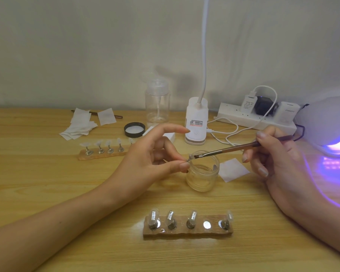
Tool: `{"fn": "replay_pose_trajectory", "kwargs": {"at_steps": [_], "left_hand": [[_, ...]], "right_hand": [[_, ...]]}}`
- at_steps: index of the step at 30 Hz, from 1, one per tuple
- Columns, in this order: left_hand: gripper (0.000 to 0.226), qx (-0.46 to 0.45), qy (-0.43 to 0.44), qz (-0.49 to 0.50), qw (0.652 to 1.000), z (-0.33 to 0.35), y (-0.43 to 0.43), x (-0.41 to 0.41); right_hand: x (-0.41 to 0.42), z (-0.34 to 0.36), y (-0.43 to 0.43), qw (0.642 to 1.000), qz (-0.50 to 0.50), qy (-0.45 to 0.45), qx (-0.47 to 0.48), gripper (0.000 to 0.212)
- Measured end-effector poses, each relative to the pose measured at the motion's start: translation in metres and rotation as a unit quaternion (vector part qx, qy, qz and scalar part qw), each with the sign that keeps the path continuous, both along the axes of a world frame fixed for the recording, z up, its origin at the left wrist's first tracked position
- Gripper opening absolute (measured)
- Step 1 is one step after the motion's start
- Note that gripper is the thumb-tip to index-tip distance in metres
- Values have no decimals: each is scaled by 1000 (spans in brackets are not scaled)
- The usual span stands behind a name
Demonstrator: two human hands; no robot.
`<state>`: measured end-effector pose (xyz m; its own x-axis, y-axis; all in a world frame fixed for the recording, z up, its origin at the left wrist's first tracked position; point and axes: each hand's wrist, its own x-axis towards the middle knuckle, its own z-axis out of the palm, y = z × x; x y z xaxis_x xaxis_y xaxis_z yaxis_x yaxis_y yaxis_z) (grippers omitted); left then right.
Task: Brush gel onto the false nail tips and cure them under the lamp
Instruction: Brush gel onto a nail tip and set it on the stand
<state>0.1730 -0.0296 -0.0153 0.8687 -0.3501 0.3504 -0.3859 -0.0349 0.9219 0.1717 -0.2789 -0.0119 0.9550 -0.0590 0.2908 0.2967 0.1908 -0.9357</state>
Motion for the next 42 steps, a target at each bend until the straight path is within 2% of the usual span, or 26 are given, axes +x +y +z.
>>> {"fn": "replay_pose_trajectory", "kwargs": {"at_steps": [3,10,18,21,30,36,42], "left_hand": [[55,2,-4,4,1000,0,0,0],[55,5,-11,6,1000,0,-1,-1],[51,32,-36,25,999,1,-2,-1],[51,38,-46,29,998,-1,-2,0],[49,46,-73,35,996,-1,-2,0],[51,51,-97,39,993,-1,-2,-1],[50,66,-116,41,990,-2,-2,-1]], "right_hand": [[0,0,-1,1000,22,-16,15,24],[2,-1,0,999,19,-4,-30,24],[1,0,-1,1000,25,-7,10,22],[1,1,0,999,38,1,-5,24],[0,1,2,999,7,23,-25,23],[0,2,0,999,13,13,26,23],[0,2,1,999,36,8,-10,26]]}}
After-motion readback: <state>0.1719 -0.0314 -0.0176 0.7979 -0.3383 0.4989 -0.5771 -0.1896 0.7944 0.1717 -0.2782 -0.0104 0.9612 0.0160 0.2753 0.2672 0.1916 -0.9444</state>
